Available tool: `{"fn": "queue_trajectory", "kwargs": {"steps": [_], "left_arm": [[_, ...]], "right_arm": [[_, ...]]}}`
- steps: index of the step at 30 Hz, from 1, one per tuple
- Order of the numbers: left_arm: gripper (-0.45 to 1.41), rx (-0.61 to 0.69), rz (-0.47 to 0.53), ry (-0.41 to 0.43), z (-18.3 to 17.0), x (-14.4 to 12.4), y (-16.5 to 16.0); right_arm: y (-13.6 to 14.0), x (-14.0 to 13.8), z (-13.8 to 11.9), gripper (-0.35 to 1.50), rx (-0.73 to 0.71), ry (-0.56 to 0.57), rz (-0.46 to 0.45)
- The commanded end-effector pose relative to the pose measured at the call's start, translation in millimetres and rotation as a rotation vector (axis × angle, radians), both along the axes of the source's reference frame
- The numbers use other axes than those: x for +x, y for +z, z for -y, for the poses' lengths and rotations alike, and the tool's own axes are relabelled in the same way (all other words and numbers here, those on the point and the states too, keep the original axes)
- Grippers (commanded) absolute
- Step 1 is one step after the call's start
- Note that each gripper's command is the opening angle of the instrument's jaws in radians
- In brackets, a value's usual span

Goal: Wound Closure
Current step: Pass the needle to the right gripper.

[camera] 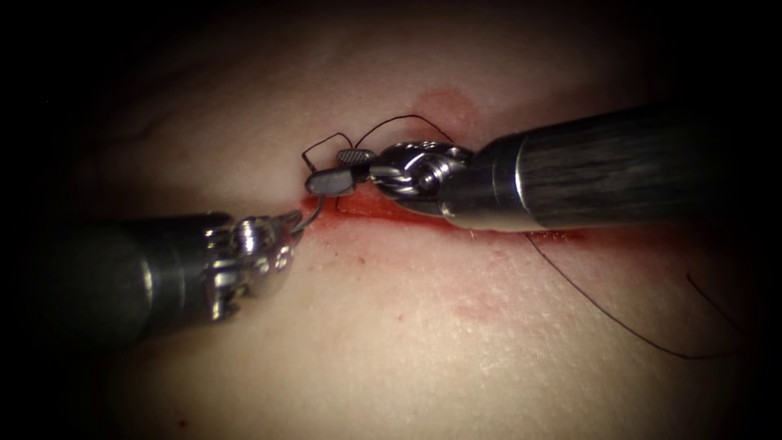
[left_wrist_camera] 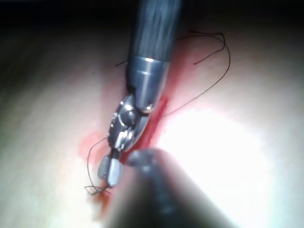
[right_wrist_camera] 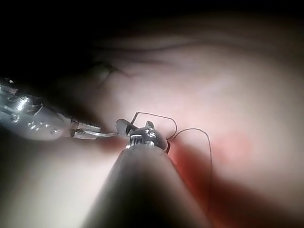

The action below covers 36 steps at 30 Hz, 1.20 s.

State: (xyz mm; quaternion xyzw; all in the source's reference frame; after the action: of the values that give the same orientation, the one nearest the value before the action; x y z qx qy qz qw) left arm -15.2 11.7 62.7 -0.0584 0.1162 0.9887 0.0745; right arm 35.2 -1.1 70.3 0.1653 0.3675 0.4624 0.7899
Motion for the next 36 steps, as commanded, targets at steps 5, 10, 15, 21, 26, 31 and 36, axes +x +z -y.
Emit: {"fn": "queue_trajectory", "kwargs": {"steps": [5,10,15,21,26,31,36], "left_arm": [[-0.35,0.001,0.000,0.004,0.1,-0.5,0.7],[-0.35,0.002,-0.015,0.029,0.4,-0.5,1.2],[-0.35,-0.047,-0.096,0.073,0.6,-0.5,1.4],[-0.35,-0.057,-0.098,0.102,1.1,-0.5,1.5],[-0.35,-0.051,-0.095,0.098,1.7,-0.8,0.3],[-0.35,-0.040,-0.091,0.098,3.1,-3.0,-1.5],[-0.35,-0.041,-0.077,0.113,3.6,-4.9,-2.6]], "right_arm": [[0.1,0.6,-0.1,1.47,0.019,-0.015,-0.022],[-1.5,-1.0,-0.8,1.47,0.040,-0.024,-0.031],[-2.3,-2.6,0.1,1.47,0.116,0.001,-0.042],[-2.6,-1.8,0.9,1.40,0.208,0.037,-0.072],[-3.0,-1.2,1.4,1.33,0.216,0.023,-0.085],[-3.8,-2.0,3.1,1.33,0.216,0.002,-0.093],[-4.5,-1.8,4.9,1.26,0.255,-0.017,-0.123]]}}
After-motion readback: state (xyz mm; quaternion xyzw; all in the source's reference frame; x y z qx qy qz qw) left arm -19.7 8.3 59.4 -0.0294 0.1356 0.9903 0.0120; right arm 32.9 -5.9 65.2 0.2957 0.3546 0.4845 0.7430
